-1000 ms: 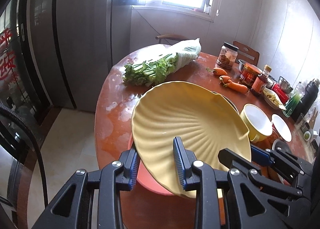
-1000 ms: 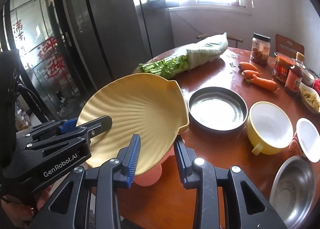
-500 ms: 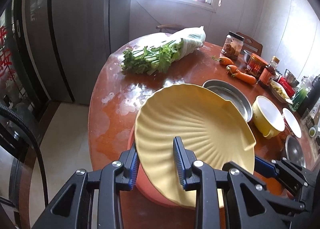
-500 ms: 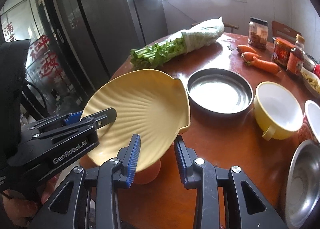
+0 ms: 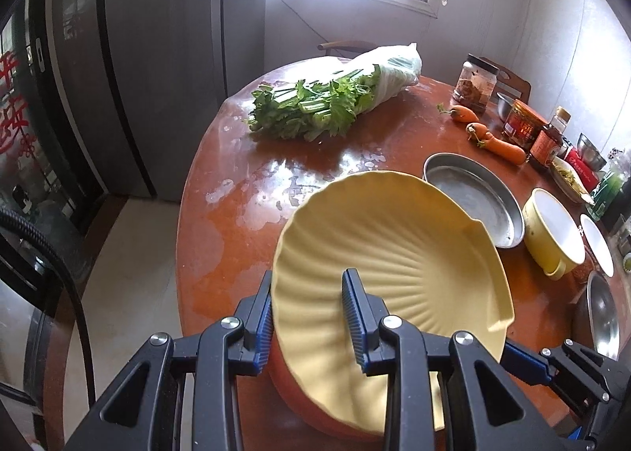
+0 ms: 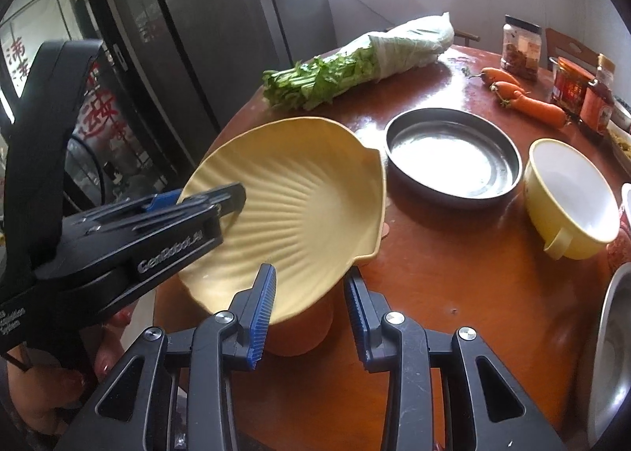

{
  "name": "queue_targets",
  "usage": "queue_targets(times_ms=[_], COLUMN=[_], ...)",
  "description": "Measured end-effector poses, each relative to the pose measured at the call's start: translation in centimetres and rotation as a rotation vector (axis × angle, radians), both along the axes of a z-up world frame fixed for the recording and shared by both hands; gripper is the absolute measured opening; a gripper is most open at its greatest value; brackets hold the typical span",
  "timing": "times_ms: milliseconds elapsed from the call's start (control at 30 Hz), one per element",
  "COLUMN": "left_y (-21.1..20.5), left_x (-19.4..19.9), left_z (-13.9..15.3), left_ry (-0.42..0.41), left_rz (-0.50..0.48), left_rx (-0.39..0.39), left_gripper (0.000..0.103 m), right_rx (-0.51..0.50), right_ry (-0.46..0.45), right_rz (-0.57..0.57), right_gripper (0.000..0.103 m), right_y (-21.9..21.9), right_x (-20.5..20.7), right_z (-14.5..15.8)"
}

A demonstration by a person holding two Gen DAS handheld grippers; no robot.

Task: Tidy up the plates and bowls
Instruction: 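Lower the shell plate onto the pink plate and open the left tool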

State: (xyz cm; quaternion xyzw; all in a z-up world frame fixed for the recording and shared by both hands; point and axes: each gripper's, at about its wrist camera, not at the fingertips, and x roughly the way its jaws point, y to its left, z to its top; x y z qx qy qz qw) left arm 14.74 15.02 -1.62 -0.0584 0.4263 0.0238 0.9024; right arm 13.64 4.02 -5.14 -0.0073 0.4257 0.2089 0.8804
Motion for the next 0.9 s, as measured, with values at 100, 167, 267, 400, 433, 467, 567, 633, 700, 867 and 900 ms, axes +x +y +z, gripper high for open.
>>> queue_targets(times_ms=[100,167,267,400,433,467,567,633,700,867,900], left_y=[0.1,0.1,0.1,0.2,0.3,0.5,0.6,0.6,0.7,0.6,0.6], left_x=[0.2,0.4,0.6,0.7,0.8,0.7,0.9,1.0,1.0,1.2,1.2], left_z=[0.0,-0.1,-0.1,-0.2,-0.2,-0.1,-0.1,0.0,-0.1,-0.1,-0.1], left_ry=[-0.001,-0.005,-0.007,-0.008,-0.009,-0.01,-0.007,-0.006,-0.004,0.001,0.0], left_rz=[-0.003,0.0,-0.005,0.0,0.004,0.005,0.007,0.007,0.007,0.001,0.001], left_rx=[0.003,0.011,0.015,0.014,0.007,0.004,-0.002,0.006,0.01,0.002,0.007], left_gripper=[0.033,0.033,0.033,0.033,0.033,0.033,0.033,0.033,0.033,0.033,0.034], right_rx=[-0.002,-0.005,-0.006,-0.007,-0.01,-0.014,-0.016,-0.012,-0.004,0.006,0.01], right_ry=[0.01,0.011,0.014,0.011,0.008,0.007,0.015,0.017,0.014,0.006,0.011], right_rz=[-0.003,0.003,0.007,0.016,0.022,0.031,0.048,0.055,0.058,0.071,0.07], right_gripper=[0.039,0.04,0.041,0.042,0.042,0.043,0.046,0.046,0.047,0.051,0.053], right_y=[0.1,0.3,0.3,0.5,0.7,0.9,1.2,1.2,1.1,0.7,0.7], right_x=[0.2,0.1,0.2,0.1,0.1,0.1,0.0,-0.2,-0.3,-0.8,-0.9], right_z=[-0.2,-0.2,-0.2,0.0,0.0,0.0,-0.1,-0.1,0.1,0.3,0.3])
